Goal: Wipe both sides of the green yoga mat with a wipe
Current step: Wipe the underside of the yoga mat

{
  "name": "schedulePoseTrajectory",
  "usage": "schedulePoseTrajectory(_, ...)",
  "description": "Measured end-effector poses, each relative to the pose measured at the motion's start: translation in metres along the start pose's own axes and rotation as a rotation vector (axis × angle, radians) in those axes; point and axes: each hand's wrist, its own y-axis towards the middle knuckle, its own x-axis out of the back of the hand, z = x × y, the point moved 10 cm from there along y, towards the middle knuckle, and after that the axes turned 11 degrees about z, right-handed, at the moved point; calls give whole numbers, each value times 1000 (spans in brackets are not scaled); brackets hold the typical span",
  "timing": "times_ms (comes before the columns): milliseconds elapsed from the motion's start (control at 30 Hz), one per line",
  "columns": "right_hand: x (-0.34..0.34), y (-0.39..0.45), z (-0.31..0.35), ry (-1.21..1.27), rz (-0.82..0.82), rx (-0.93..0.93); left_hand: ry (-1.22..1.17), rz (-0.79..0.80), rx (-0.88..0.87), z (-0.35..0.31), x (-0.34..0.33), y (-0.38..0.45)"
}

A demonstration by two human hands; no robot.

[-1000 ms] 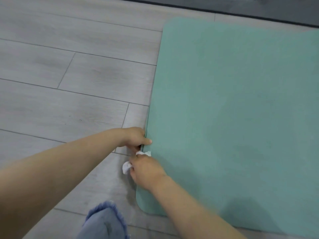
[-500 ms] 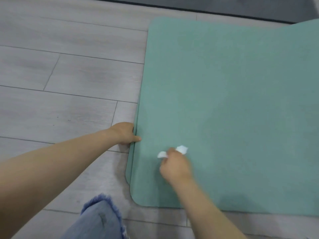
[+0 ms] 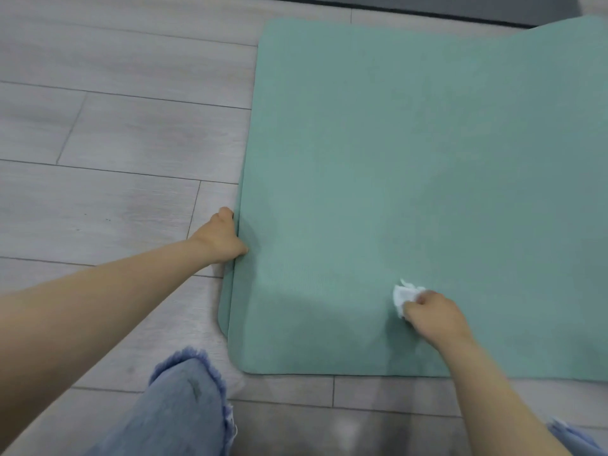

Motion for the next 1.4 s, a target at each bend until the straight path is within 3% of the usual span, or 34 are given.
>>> schedulePoseTrajectory(167, -122, -34, 184, -295, 215, 493, -75, -18, 5, 7, 3, 1)
schedulePoseTrajectory(267, -192, -91, 247, -548, 373, 718, -106, -26, 10, 9, 9, 0)
schedulePoseTrajectory(367, -172, -77, 218, -492, 268, 607, -22, -54, -23, 2, 10, -4)
schedulePoseTrajectory(467, -104, -44, 119, -423, 177, 337, 64, -46, -65, -4, 3, -7)
schedulePoseTrajectory(567, -51, -21, 20, -464, 279, 9, 74, -23, -66, -3, 6, -3)
schedulePoseTrajectory(633, -42, -14, -1, -487, 286, -59, 64, -28, -65, -6, 15, 1)
schedulePoseTrajectory(733, -42, -18, 4, -408, 101, -76, 72, -30, -69, -13, 20, 2)
schedulePoseTrajectory(867, -47, -33, 24, -292, -131, 77, 100, -21, -81, -15, 15, 1)
schedulePoseTrajectory(1067, -56, -39, 31, 45, -150, 226, 87, -7, -89, -6, 10, 0)
schedulePoseTrajectory(1167, -122, -53, 119, -35, 49, 503, 96, 4, -88, -6, 8, -2)
schedulePoseTrajectory(1267, -208, -84, 218, -297, 317, 752, 116, 4, -86, -8, 6, -4)
schedulePoseTrajectory(1400, -207, -88, 239, -482, 233, 786, 148, 10, -90, -5, 1, -6)
